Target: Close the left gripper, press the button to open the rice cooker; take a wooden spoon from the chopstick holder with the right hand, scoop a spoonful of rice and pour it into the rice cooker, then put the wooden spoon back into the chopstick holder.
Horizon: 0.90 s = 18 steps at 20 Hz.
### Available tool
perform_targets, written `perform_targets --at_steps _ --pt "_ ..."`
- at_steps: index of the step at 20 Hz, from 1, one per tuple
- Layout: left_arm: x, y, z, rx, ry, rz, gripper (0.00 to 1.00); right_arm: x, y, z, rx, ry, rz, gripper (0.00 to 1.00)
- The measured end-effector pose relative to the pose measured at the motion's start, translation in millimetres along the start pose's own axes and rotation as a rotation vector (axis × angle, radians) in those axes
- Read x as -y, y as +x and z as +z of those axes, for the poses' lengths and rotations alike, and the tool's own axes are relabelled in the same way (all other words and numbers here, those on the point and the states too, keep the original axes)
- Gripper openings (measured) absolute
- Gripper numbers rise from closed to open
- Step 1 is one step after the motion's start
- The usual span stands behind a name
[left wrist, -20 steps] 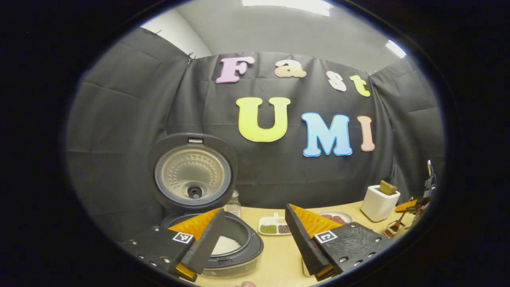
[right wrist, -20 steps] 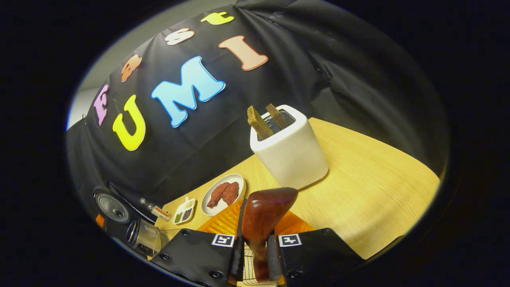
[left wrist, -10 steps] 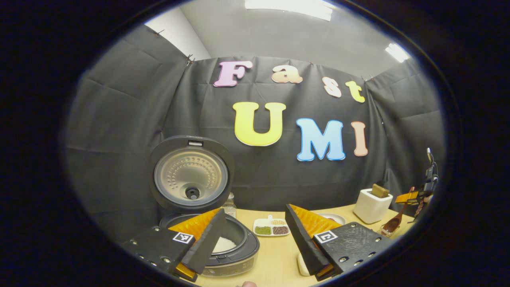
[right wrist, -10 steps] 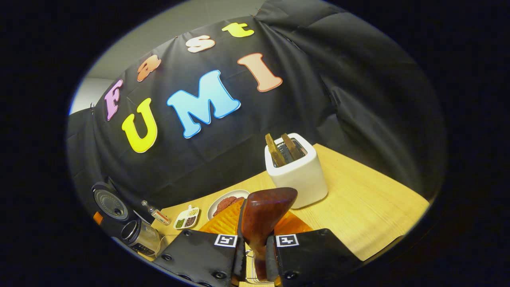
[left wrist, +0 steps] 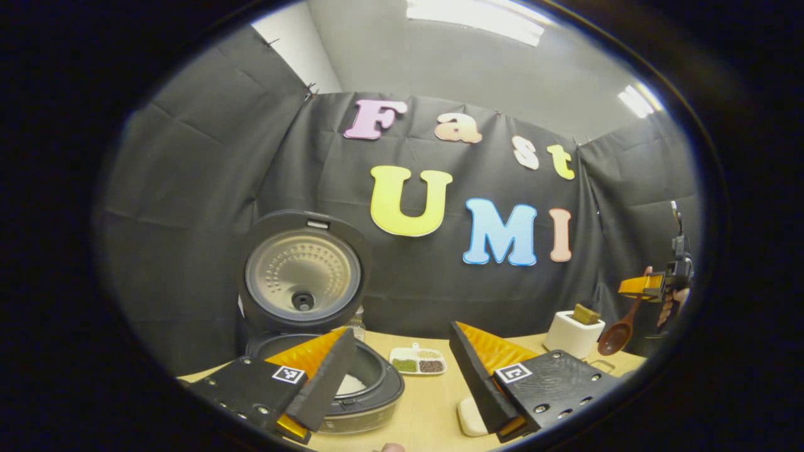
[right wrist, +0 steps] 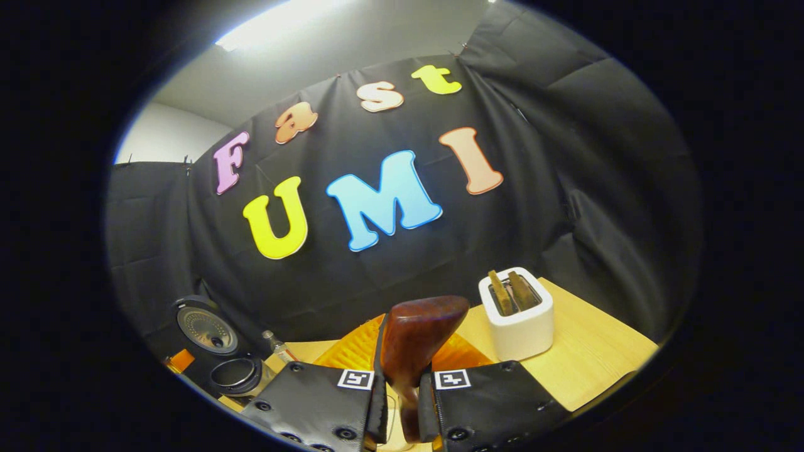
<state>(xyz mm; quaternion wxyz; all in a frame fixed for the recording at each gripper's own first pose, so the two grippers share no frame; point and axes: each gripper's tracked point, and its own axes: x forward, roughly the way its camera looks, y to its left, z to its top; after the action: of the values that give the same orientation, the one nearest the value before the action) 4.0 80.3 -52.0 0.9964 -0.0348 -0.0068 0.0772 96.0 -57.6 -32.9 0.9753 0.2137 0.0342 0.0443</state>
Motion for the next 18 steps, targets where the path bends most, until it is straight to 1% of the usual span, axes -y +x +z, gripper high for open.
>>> perform_targets --at_steps 1,2,5,6,7,9,11,13,16,17,18 --pt "-2.6 -3.4 -0.5 0.000 -0.005 0.003 0.94 -14.1 1.0 -0.6 0.000 -0.004 0.027 0.21" --pt "-5.8 -6.5 -0.6 -0.001 -0.009 0.004 0.92 -27.1 4.5 -3.9 -0.004 -0.008 0.053 0.21" --pt "-16.3 -16.0 0.3 0.003 -0.015 0.013 0.92 -57.7 18.0 -29.7 -0.055 -0.043 0.115 0.21" --pt "-21.8 -18.4 -1.0 0.004 -0.013 0.029 0.92 -65.9 22.6 -40.7 -0.083 -0.059 0.131 0.21" --pt "-29.7 -19.1 -3.4 -0.006 -0.008 0.050 0.94 -73.1 26.7 -53.0 -0.109 -0.077 0.142 0.21" --pt "-35.2 -20.8 -15.2 -0.031 -0.002 0.065 0.91 -82.3 33.1 -75.8 -0.152 -0.124 0.153 0.21" --pt "-35.3 -21.0 -21.9 -0.049 -0.012 0.059 0.92 -86.6 40.3 -95.4 -0.182 -0.173 0.150 0.21" --pt "-40.7 -22.2 -27.5 -0.056 -0.027 0.068 0.92 -89.2 48.3 -110.0 -0.203 -0.195 0.144 0.21" --pt "-56.2 -21.3 -27.4 -0.051 -0.066 0.109 0.92 -90.8 55.3 -130.6 -0.229 -0.213 0.141 0.19" --pt "-63.3 -21.1 -30.0 -0.055 -0.062 0.132 0.93 -89.1 58.3 -139.8 -0.247 -0.229 0.134 0.21" --pt "-73.3 -20.7 -32.7 -0.060 -0.048 0.163 0.94 -86.4 61.4 -150.5 -0.271 -0.250 0.125 0.21"
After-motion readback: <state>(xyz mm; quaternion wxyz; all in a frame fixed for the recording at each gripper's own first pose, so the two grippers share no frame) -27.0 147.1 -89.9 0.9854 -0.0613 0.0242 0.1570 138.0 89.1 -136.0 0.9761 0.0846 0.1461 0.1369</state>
